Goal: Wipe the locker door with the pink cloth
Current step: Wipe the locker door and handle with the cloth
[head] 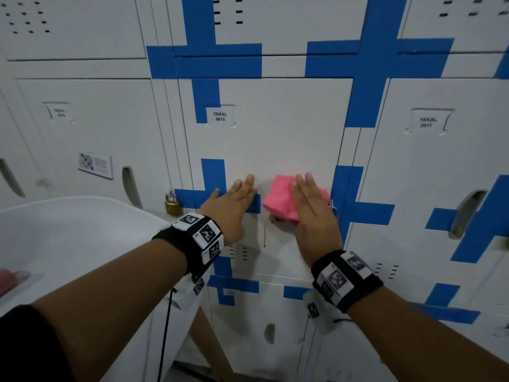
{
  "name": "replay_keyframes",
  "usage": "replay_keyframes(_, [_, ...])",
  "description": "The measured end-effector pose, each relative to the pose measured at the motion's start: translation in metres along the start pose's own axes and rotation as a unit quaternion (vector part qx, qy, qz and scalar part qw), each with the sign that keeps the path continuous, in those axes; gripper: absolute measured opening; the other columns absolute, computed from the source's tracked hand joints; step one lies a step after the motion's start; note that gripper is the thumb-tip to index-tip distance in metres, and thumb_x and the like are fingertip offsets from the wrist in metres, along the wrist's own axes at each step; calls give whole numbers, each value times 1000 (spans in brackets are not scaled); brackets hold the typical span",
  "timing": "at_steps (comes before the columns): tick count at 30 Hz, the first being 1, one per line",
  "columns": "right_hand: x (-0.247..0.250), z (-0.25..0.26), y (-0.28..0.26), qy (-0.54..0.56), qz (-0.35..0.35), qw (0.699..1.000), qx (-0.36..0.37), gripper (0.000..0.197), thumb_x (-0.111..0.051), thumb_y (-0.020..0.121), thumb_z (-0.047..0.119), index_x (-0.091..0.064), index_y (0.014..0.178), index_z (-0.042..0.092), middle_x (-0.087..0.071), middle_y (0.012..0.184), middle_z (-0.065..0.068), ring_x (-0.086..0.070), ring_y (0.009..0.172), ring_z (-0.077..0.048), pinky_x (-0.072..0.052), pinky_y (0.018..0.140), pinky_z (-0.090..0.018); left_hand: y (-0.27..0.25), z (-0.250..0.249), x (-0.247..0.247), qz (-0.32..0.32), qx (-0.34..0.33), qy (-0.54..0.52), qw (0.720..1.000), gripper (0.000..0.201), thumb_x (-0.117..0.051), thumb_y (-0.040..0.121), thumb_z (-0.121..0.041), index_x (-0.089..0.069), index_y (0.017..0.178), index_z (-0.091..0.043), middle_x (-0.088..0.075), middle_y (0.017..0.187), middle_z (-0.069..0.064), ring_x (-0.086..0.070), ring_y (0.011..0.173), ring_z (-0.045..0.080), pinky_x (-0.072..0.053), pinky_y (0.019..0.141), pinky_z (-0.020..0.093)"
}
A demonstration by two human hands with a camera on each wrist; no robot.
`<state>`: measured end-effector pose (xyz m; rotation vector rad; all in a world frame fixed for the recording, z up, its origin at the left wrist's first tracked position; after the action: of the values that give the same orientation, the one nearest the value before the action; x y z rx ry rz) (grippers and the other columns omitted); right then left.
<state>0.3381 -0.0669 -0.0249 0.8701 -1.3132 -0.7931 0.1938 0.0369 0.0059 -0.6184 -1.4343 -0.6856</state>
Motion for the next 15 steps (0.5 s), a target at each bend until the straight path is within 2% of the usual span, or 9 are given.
replay_keyframes(1, [6, 1, 12, -2, -29, 1000, -2, 43, -42, 95, 14, -44, 134, -5, -46, 139, -20, -32, 135, -30, -26, 110, -43, 0, 1, 1, 0, -2, -2, 1000, 89, -43, 78, -2, 4, 151, -20, 27, 156, -7, 12, 148, 14, -5, 120, 51])
replay_keyframes(2, [9, 0, 24, -4, -48, 999, -2, 44, -42, 93, 10, -43, 134, -5, -46, 140, -21, -32, 135, -31, -24, 111, -41, 0, 1, 1, 1, -4, -5, 1000, 89, -43, 77, -1, 4, 151, -20, 27, 156, -7, 12, 148, 15, -5, 120, 51])
replay_keyframes(4, [8, -2, 43, -6, -49, 999, -1, 51, -50, 87, -1, -40, 136, -5, -43, 142, -21, -30, 137, -34, -23, 113, -41, 0, 2, 2, -2, -3, -10, 1000, 89, -43, 77, -2, 3, 151, -20, 28, 156, -7, 12, 148, 15, -6, 120, 51])
replay_keyframes(6, [-2, -2, 50, -13, -9, 1000, 4, 52, -48, 86, 4, -39, 137, -6, -40, 143, -22, -30, 137, -37, -29, 110, -46, 0, 3, 4, -5, -3, -10, 1000, 88, -44, 78, -2, 2, 151, -20, 27, 156, -7, 11, 148, 15, -6, 120, 50])
replay_keyframes(8, [-16, -2, 44, -17, 51, 998, 9, 55, -33, 86, 14, -37, 136, -8, -38, 144, -26, -30, 135, -41, -34, 107, -51, -1, 1, 3, 1, -4, -9, 1000, 87, -43, 78, -2, 3, 151, -19, 25, 157, -7, 11, 148, 14, -7, 120, 50])
replay_keyframes(9, [-22, -3, 38, -19, 75, 997, 11, 57, -31, 85, 13, -33, 138, -8, -35, 145, -27, -29, 136, -41, -35, 107, -52, -1, 0, 3, 3, -3, -7, 1000, 88, -43, 79, -3, 4, 151, -19, 24, 157, -6, 10, 148, 14, -6, 120, 50])
replay_keyframes(12, [-34, -4, 23, -45, 108, 993, 20, 66, -41, 77, -1, -22, 141, -5, -29, 148, -26, -24, 138, -40, -29, 110, -49, -1, 0, 4, 1, -4, -5, 1000, 90, -44, 78, -4, 6, 151, -20, 22, 158, -5, 9, 148, 15, -8, 120, 51])
replay_keyframes(15, [-40, -1, 18, -101, 107, 988, 37, 68, -46, 75, 1, -29, 140, -7, -33, 146, -27, -25, 138, -43, -19, 115, -47, 0, 2, 3, 1, -3, -8, 1000, 91, -44, 77, -3, 6, 151, -21, 24, 157, -7, 9, 148, 14, -8, 120, 50])
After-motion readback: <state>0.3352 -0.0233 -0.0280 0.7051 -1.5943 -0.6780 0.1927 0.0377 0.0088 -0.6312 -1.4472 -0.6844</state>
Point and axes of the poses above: each hand's wrist, its own y-axis towards the middle knuckle, its own x-axis out of the back of the hand, z = x × y, the point moved 3 cm from there along y, towards the middle knuckle
